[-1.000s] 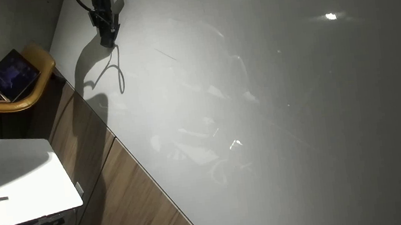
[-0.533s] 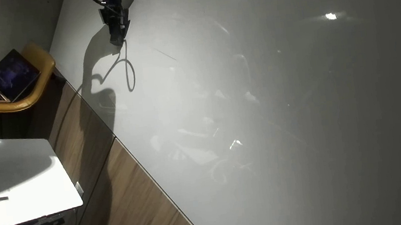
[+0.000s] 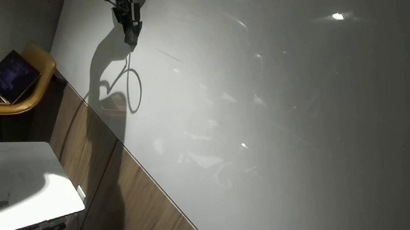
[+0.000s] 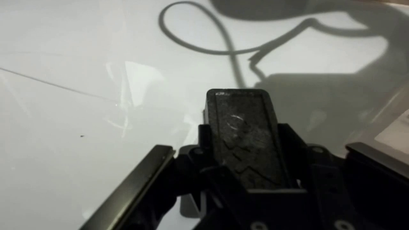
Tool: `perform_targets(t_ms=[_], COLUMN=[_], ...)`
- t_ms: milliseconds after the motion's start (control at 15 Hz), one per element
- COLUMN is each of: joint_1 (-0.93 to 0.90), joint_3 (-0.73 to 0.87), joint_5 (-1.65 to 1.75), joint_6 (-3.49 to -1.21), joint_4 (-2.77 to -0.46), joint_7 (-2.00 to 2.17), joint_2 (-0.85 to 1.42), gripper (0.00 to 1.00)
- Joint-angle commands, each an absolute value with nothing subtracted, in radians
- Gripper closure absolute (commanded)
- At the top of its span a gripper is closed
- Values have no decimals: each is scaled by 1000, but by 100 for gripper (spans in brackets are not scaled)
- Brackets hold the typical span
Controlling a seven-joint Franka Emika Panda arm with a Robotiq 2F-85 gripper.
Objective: Use the eraser to wipe the whiteboard.
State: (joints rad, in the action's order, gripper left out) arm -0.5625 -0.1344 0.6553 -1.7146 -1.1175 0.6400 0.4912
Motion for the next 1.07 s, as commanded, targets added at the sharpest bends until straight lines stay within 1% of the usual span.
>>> perform_targets(t_ms=[0, 333, 400, 600, 800, 1000], joint_1=[-557, -518, -472, -387, -290, -179], joint_3=[-107, -93, -124, -126, -112, -74], joint_5=[811, 913, 929, 945, 960, 960], joint_6=[-1831, -1865, -1862, -1924, -2037, -2203], joint_4=[-1370, -1641, -1686, -1848, -2011, -2120], joint_7=[731, 876, 898, 936, 933, 856], joint_2=[352, 209, 184, 83, -35, -145], gripper=[71, 71, 71, 71, 71, 71])
